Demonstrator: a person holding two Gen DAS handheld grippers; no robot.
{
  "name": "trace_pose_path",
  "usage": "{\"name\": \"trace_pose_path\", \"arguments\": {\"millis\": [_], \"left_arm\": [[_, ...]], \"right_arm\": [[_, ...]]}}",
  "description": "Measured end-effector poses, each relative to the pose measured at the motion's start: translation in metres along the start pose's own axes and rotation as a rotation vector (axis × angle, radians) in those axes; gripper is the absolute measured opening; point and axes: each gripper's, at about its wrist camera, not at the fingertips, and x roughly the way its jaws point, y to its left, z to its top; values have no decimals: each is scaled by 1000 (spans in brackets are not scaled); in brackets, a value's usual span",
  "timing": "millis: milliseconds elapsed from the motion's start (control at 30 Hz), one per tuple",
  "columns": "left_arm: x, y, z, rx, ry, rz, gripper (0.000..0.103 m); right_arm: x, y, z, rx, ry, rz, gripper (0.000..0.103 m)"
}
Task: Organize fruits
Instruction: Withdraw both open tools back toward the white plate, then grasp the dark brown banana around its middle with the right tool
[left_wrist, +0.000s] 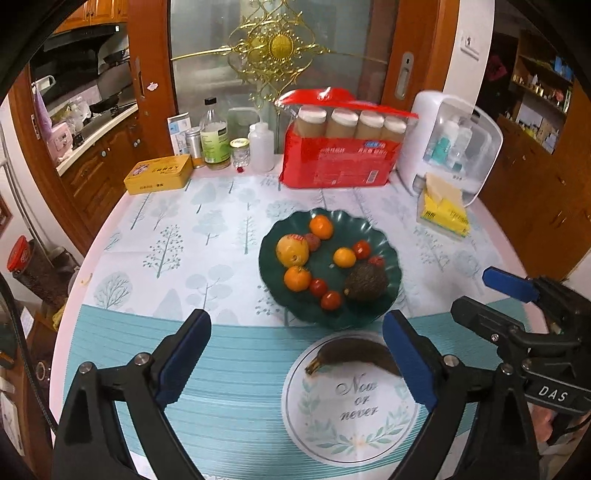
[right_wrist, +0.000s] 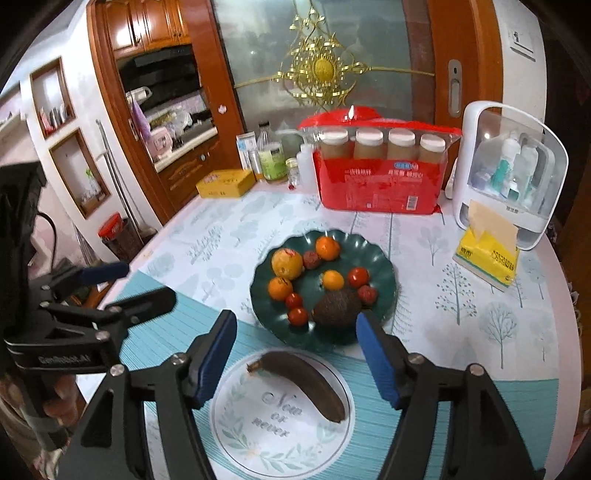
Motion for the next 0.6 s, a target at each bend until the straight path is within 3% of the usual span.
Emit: {"name": "trace_pose_path", "arguments": {"millis": [600], "left_arm": [[103,27,-68,-82,224,-1,94]], "right_arm": [[115,-12,-66,-99,257,-82,69]]}}
